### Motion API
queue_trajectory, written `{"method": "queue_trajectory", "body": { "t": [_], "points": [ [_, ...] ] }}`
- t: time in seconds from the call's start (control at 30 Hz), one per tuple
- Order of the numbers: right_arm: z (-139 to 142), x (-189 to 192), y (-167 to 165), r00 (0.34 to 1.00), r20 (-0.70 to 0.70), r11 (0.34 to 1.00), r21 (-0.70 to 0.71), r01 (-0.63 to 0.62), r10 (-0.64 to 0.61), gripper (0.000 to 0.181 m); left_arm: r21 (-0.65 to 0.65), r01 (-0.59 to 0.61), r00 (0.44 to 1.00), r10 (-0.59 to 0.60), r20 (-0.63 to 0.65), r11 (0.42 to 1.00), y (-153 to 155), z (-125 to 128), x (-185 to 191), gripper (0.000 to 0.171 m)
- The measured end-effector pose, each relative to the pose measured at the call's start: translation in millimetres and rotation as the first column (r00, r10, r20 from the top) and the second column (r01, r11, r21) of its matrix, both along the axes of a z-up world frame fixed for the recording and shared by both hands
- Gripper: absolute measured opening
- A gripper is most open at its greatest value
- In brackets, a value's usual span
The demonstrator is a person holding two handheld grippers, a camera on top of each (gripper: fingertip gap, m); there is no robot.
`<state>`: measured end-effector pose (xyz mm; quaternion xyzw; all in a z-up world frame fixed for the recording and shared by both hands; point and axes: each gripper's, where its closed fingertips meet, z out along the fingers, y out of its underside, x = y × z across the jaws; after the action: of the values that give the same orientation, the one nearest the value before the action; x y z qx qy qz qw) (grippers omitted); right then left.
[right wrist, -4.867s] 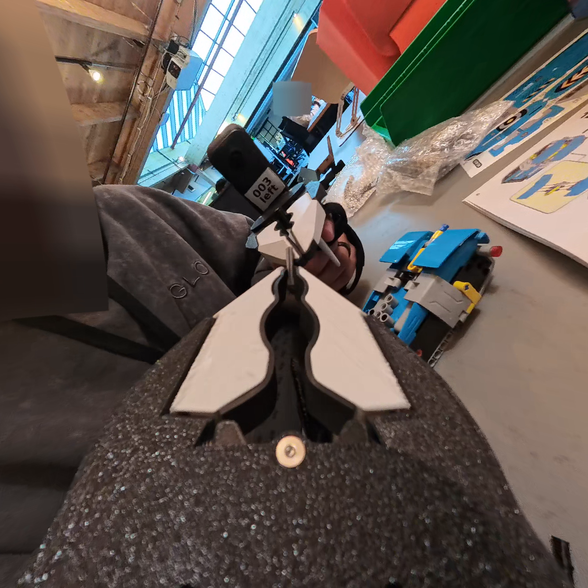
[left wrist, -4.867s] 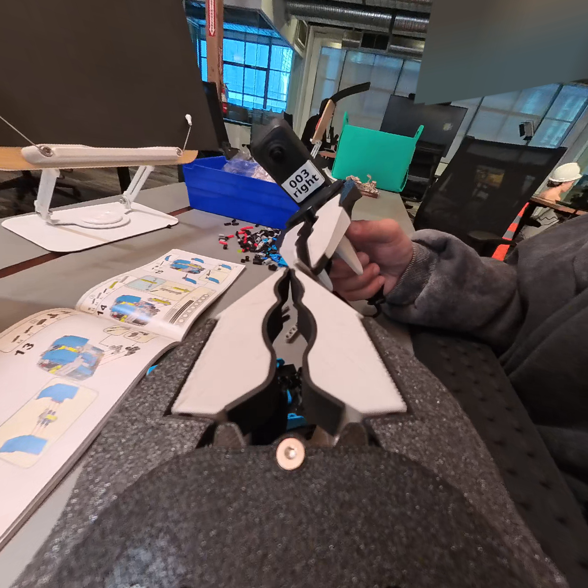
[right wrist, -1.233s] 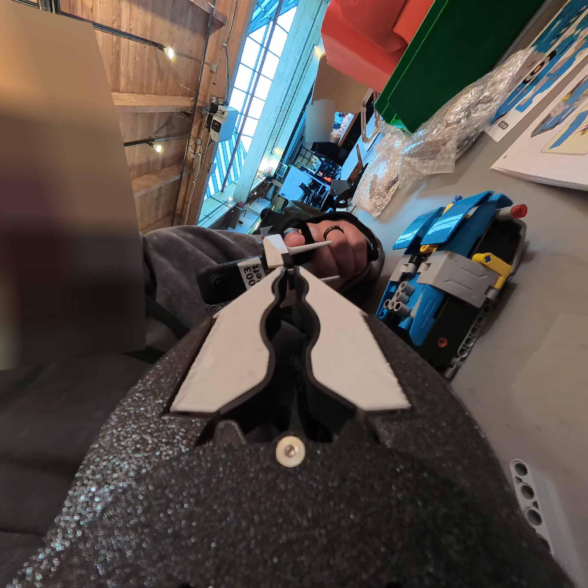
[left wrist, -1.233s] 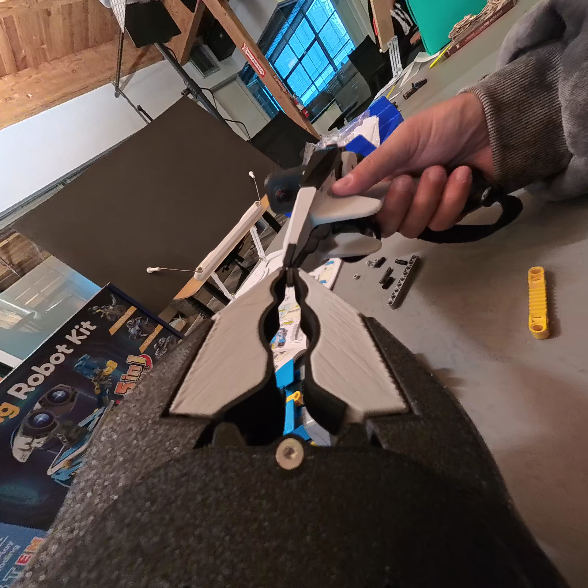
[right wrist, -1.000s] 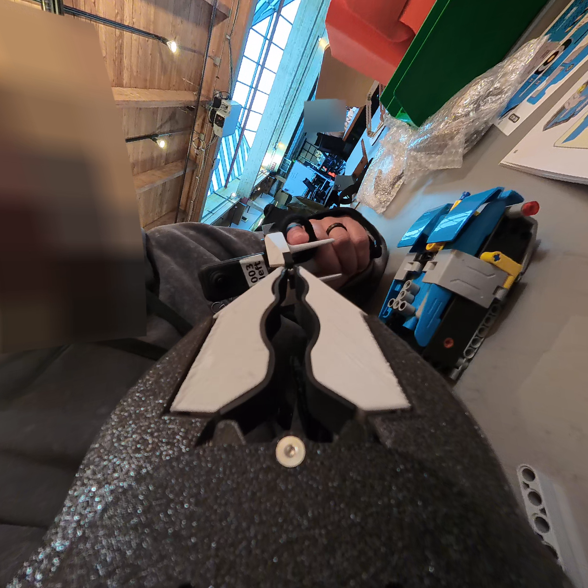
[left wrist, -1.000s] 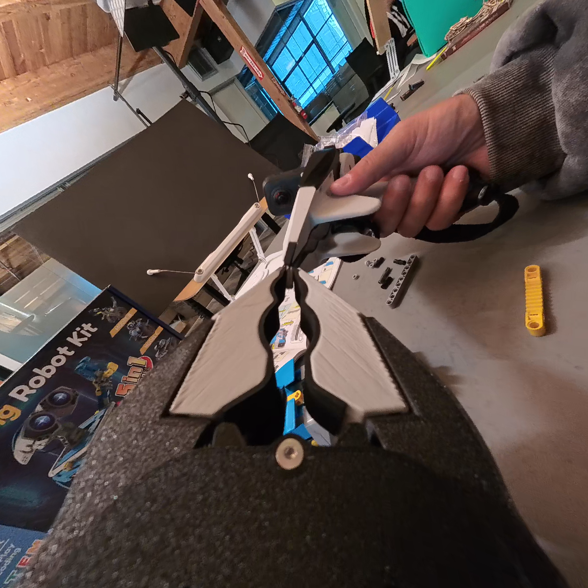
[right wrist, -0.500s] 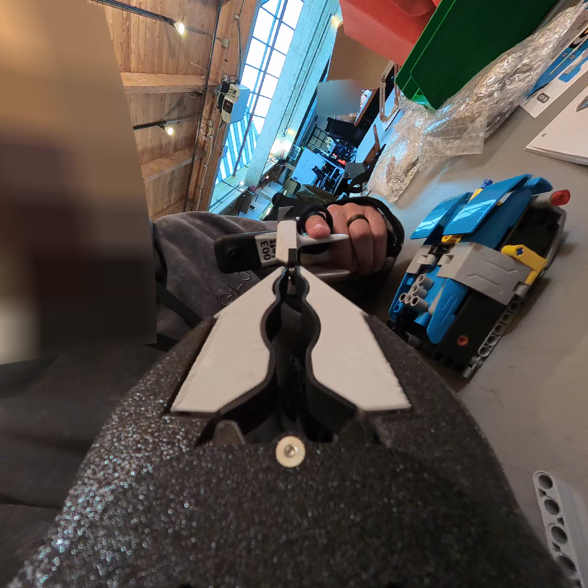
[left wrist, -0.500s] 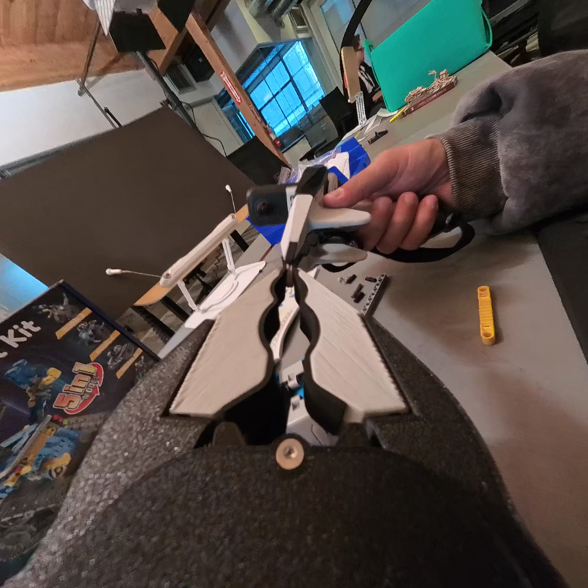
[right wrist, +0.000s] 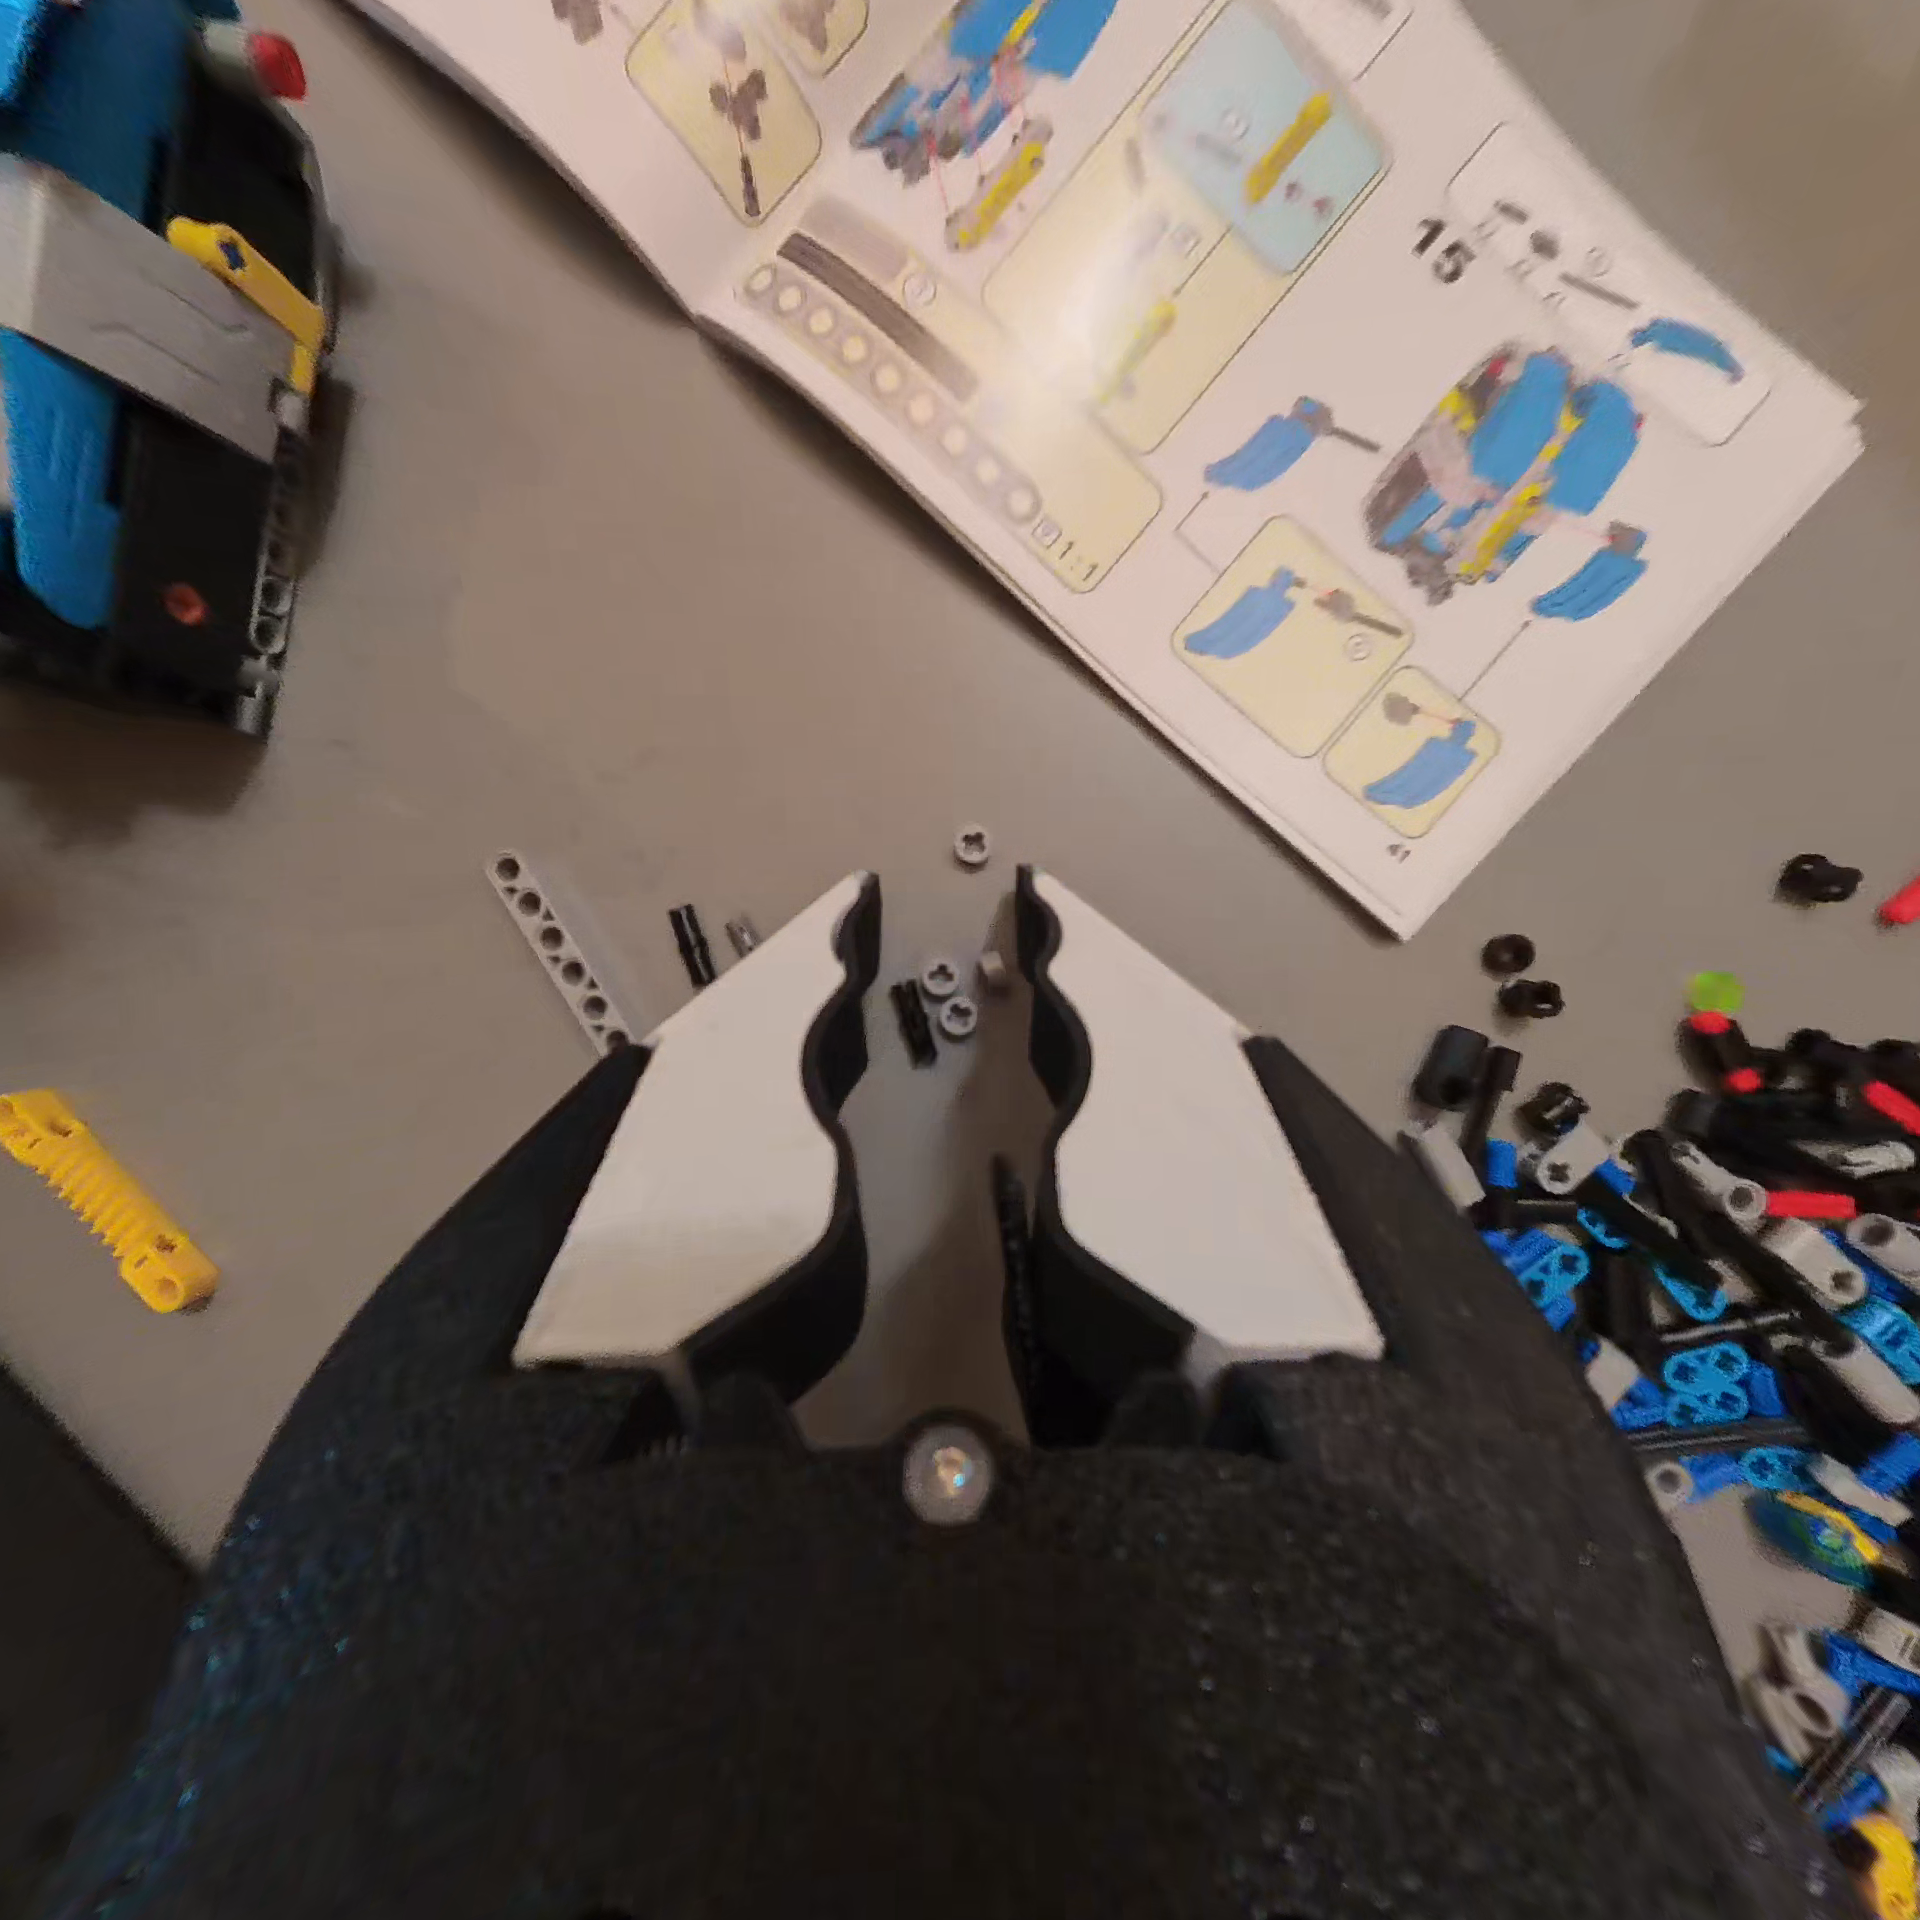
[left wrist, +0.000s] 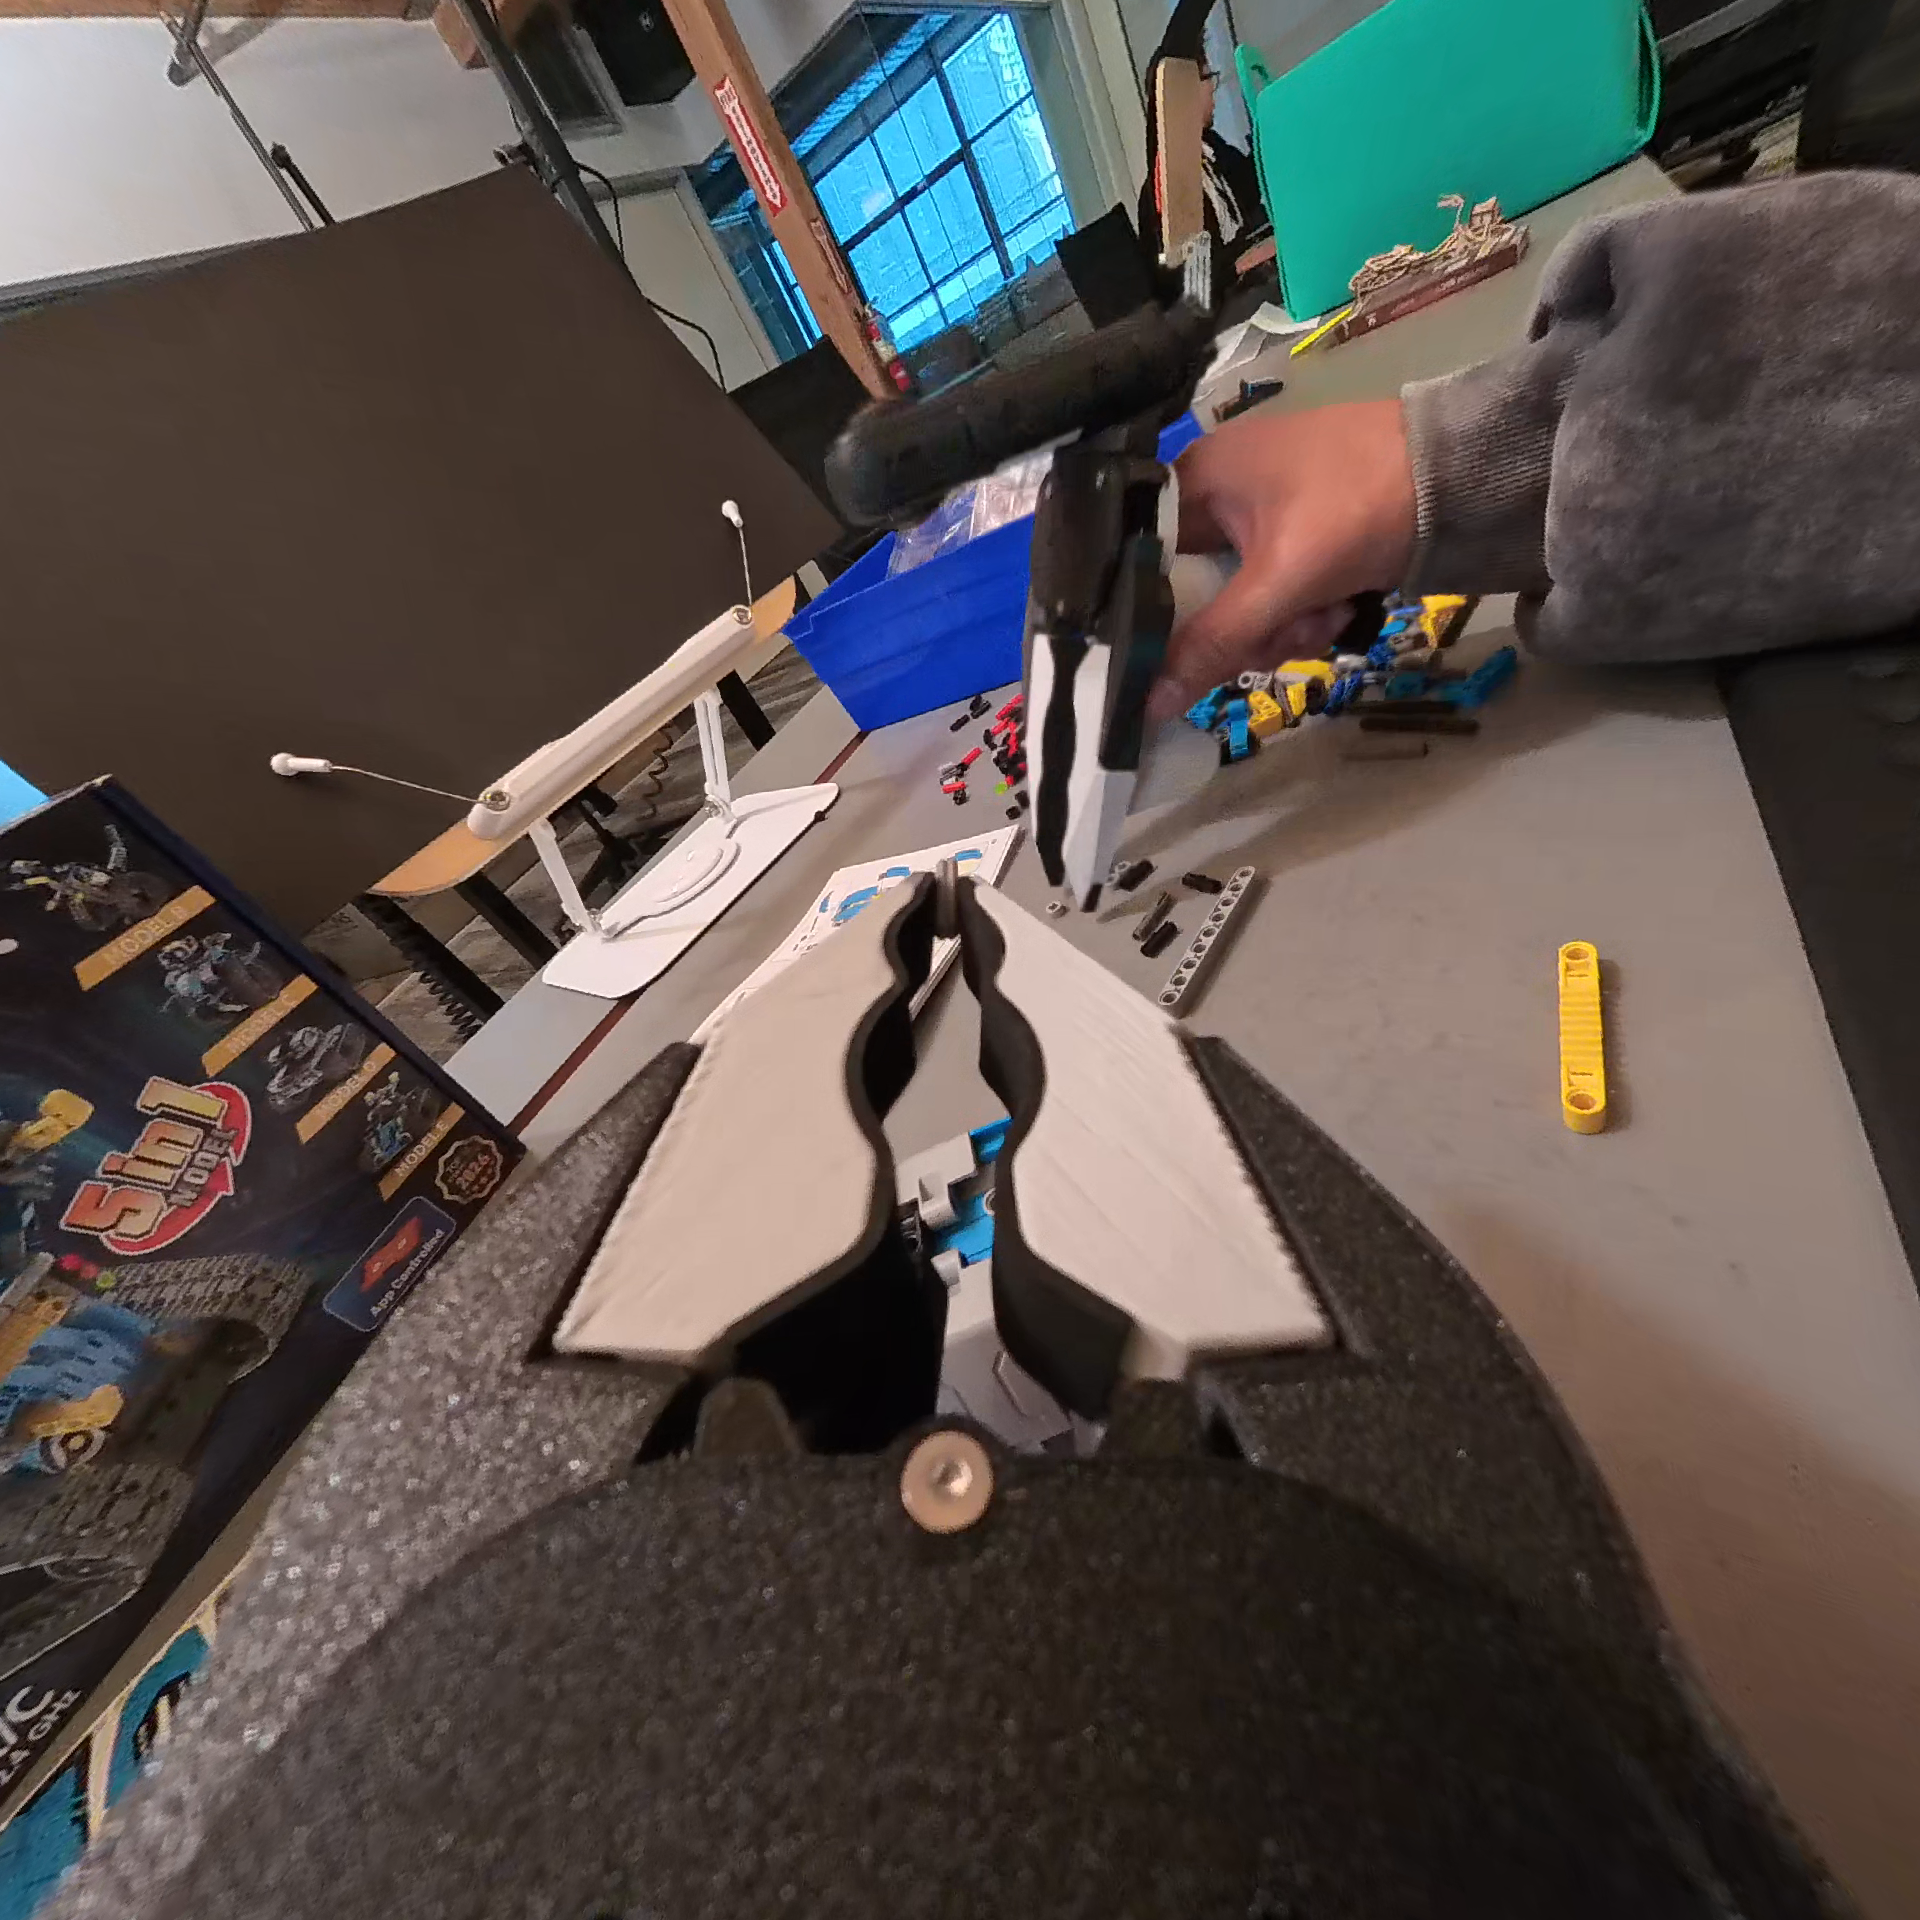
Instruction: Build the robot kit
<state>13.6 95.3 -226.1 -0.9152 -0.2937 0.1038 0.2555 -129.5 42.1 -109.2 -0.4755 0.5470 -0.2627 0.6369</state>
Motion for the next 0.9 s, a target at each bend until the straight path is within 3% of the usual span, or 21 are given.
{"method": "queue_trajectory", "body": {
  "t": [0.13, 0.33, 0.57, 0.63, 0.7, 0.77, 0.9],
  "points": [
    [-2, 6, 7, 0.996, 0.083, 0.999, 0.052, 0.008, -0.013, 0.014, 0.001, 0.008, 1.000, -0.008, 0.003, 1.000, -1, -1, 0, 0.003],
    [-6, 0, 8, 0.998, 0.069, 0.999, 0.040, -0.004, 0.001, 0.011, -0.024, 0.012, 1.000, -0.012, 0.005, 1.000, 1, -3, 0, 0.004],
    [-6, -3, 8, 1.000, -0.015, 1.000, 0.008, 0.007, -0.007, 0.006, -0.049, 0.024, 1.000, -0.023, 0.017, 0.999, 1, -2, 0, 0.003],
    [2, -16, 7, 0.994, -0.111, 1.000, 0.008, -0.009, 0.010, 0.006, -0.053, 0.023, 0.999, -0.022, 0.030, 0.998, 2, 0, -1, 0.003],
    [32, -49, -1, 0.930, -0.359, 0.997, 0.031, -0.074, 0.080, 0.006, -0.054, 0.022, 0.999, -0.020, 0.043, 0.998, 3, 2, -2, 0.003],
    [74, -87, -19, 0.754, -0.628, 0.979, 0.075, -0.187, 0.192, 0.006, -0.059, 0.037, 0.998, -0.034, 0.057, 0.998, 2, 3, -2, 0.003],
    [110, -130, -39, 0.516, -0.823, 0.949, 0.082, -0.304, 0.236, 0.005, -0.051, 0.046, 0.996, -0.042, 0.074, 0.998, 0, 7, -3, 0.003]
  ]
}}
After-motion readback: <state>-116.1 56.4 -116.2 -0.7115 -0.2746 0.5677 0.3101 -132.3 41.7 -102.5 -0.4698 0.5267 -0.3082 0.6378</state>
